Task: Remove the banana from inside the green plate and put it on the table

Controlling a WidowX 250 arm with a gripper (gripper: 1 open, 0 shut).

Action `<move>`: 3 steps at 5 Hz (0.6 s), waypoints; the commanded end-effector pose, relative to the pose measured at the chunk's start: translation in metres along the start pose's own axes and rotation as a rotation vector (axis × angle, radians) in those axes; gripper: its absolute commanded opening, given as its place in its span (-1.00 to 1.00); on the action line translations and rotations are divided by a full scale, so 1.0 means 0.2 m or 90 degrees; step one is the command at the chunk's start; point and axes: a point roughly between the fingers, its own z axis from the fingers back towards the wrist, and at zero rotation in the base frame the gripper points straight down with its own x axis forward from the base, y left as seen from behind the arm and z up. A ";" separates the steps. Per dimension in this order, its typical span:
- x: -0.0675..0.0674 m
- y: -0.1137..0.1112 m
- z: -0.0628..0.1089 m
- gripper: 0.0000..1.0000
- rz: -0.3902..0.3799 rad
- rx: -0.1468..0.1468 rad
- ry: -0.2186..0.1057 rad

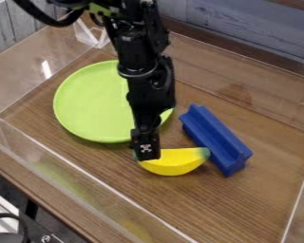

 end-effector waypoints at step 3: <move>0.03 0.06 0.10 1.00 0.006 0.040 -0.029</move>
